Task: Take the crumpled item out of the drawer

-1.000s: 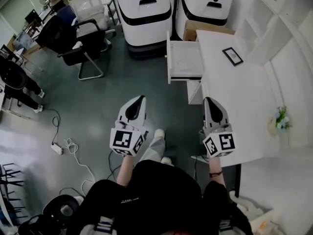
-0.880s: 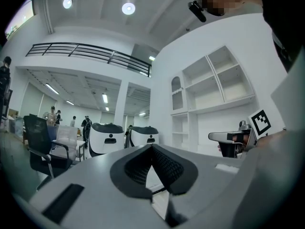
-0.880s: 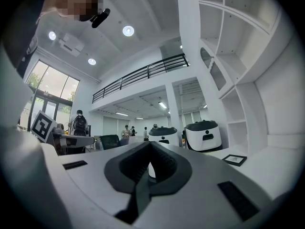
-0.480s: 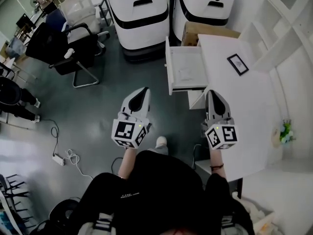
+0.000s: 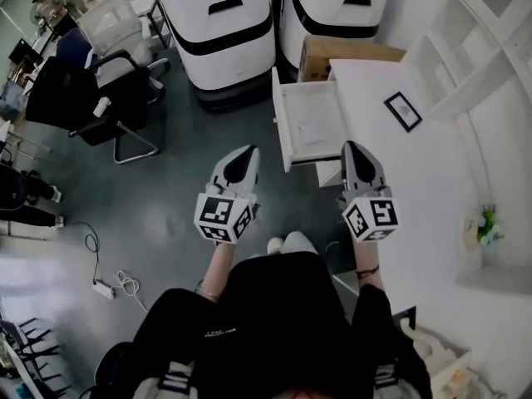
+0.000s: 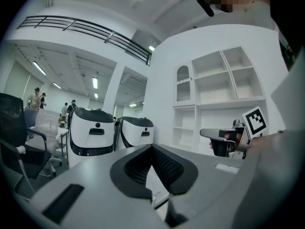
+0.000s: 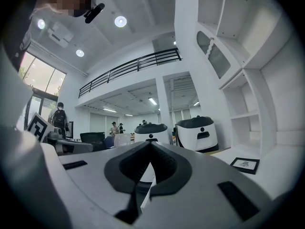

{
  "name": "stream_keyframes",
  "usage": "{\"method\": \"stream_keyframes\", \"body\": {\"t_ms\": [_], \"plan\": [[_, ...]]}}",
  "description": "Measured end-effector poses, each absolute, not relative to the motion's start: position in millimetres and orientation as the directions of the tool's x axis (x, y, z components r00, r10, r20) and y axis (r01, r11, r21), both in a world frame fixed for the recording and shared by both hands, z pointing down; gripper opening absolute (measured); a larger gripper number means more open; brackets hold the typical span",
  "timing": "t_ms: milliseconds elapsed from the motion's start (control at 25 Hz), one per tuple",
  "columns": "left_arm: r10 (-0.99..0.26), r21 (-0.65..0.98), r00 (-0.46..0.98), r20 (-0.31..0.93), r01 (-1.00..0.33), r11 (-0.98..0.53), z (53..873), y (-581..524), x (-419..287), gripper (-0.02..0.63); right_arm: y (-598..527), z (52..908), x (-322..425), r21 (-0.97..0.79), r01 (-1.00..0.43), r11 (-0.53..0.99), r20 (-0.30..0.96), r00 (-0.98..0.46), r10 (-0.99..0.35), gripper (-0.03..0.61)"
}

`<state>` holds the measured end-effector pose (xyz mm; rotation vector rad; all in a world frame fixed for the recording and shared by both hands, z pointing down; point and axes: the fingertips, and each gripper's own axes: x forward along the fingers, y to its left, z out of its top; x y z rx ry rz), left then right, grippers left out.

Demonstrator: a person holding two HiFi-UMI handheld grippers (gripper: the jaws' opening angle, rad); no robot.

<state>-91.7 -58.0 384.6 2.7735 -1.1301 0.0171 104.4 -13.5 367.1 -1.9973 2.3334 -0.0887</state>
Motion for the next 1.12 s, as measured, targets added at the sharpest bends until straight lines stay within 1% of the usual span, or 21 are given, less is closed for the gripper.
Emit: {"method": "stream_keyframes", "body": {"t_ms": [200, 400, 840, 1120], "plan": [[-0.675, 0.180, 0.731, 0.098, -0.680, -0.710, 401, -85, -77, -0.003, -50, 379, 107, -0.096, -0.979, 0.178, 0.025, -0.181, -0.983, -0.009], [-0.664, 0.218, 0.734, 0.144, -0.678, -0.702, 423, -116, -59, -0.003, -91, 401, 119, -0.081, -0.981, 0.175, 0.099, -0.182, -0.978, -0.009], [-0.595, 0.264, 0.745, 0.300, -0.664, -0.699, 488, -186, -2, -0.003, -176, 483, 144, -0.149, -0.962, 0.230, 0.278, -0.264, -0.924, -0.009], [-0.559, 0.289, 0.738, 0.378, -0.668, -0.686, 529, -224, 18, -0.003, -222, 546, 142, -0.184, -0.948, 0.258, 0.398, -0.313, -0.862, -0.009]]}}
